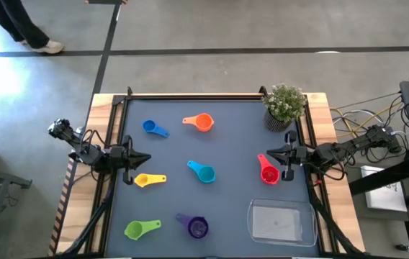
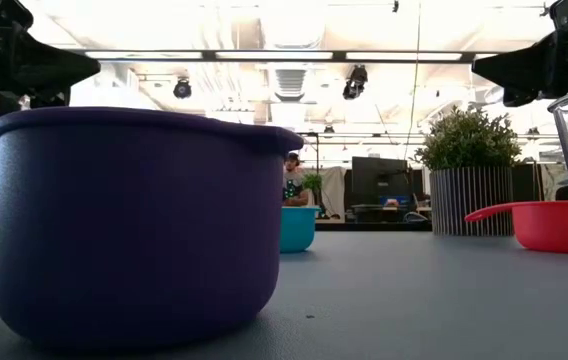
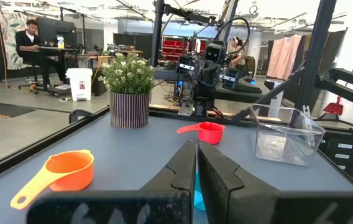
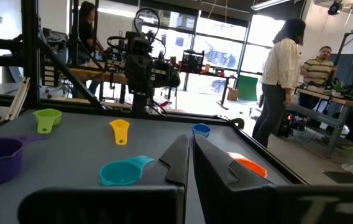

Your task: Nest measuring cups in basket

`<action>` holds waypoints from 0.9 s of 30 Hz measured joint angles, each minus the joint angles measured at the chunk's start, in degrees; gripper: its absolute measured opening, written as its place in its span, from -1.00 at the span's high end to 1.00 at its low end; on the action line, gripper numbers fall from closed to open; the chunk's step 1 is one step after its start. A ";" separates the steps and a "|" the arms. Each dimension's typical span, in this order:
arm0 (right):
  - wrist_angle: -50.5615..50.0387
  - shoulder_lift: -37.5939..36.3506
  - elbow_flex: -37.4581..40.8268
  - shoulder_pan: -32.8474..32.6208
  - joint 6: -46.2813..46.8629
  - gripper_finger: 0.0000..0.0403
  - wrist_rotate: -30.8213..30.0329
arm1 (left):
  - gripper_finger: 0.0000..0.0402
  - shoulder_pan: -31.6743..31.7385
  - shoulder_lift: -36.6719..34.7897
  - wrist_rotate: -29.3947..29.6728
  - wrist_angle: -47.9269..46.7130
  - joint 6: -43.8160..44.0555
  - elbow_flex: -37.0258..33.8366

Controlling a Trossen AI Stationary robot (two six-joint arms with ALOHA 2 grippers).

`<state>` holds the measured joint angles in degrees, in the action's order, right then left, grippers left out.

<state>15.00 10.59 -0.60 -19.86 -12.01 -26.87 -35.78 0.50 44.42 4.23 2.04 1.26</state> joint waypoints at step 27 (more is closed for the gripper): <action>0.00 0.00 0.00 0.01 0.00 0.94 -0.02 | 1.00 6.76 3.94 3.69 27.51 -16.30 -0.02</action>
<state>15.00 10.59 -0.60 -19.84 -12.01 -26.89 -29.02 4.44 48.12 31.75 -14.26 1.23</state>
